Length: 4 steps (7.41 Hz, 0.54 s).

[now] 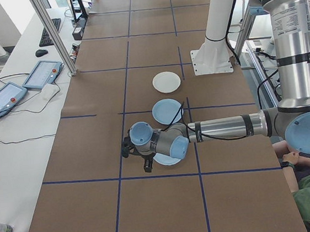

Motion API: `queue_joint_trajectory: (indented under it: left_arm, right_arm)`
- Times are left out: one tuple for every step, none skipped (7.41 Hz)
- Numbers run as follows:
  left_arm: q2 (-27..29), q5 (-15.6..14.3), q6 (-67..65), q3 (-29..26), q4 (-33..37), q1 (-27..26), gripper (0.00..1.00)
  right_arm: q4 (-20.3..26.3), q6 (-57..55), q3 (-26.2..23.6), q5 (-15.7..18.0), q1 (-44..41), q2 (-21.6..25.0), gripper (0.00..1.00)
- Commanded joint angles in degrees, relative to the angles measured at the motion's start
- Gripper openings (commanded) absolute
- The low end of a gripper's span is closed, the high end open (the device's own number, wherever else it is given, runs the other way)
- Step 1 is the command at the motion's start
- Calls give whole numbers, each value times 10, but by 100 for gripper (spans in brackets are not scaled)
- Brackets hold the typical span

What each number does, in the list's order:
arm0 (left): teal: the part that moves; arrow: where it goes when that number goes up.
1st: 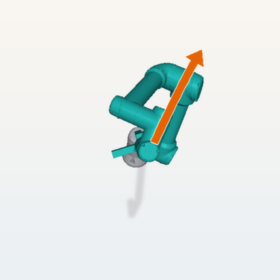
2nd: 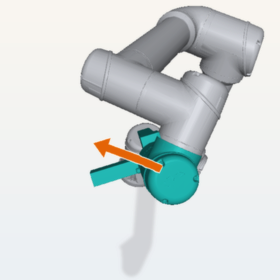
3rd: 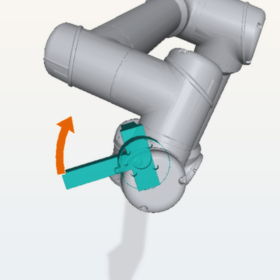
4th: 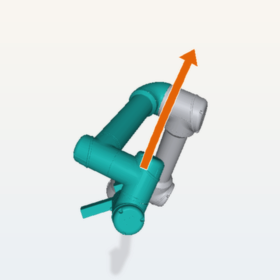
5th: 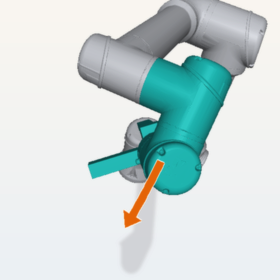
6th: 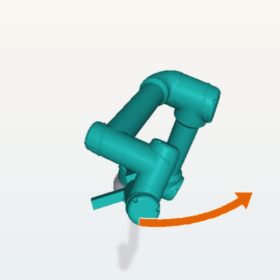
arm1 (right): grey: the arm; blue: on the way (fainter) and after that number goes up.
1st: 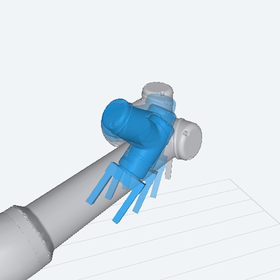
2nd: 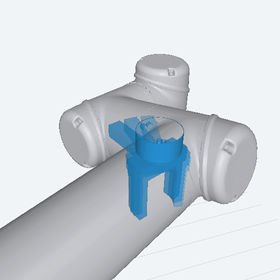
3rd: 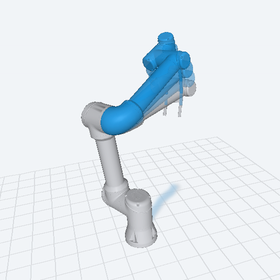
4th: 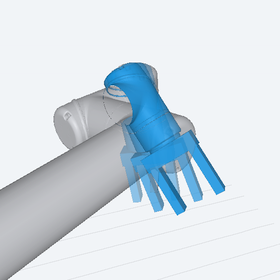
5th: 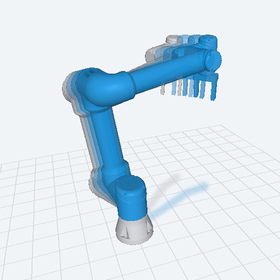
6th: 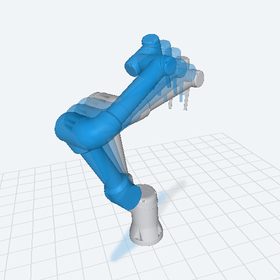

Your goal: Stack plate in center

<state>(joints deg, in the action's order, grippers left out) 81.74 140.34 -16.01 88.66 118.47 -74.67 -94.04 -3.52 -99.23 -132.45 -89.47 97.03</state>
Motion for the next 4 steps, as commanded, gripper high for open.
queue_joint_trajectory:
  left_arm:
    - [-17, -37, -116, -75, 185, 71, 100]
    - [-22, -37, -150, -113, 261, 88, 100]
    - [-25, -37, -174, -129, 297, 101, 100]
    - [-26, -37, -182, -129, 298, 116, 100]
  right_arm:
    - [0, 0, 0, 0, 0, 0, 100]
    - [0, 0, 0, 0, 0, 0, 100]
    - [0, 0, 0, 0, 0, 0, 100]
    - [-1, 0, 0, 0, 0, 0, 100]
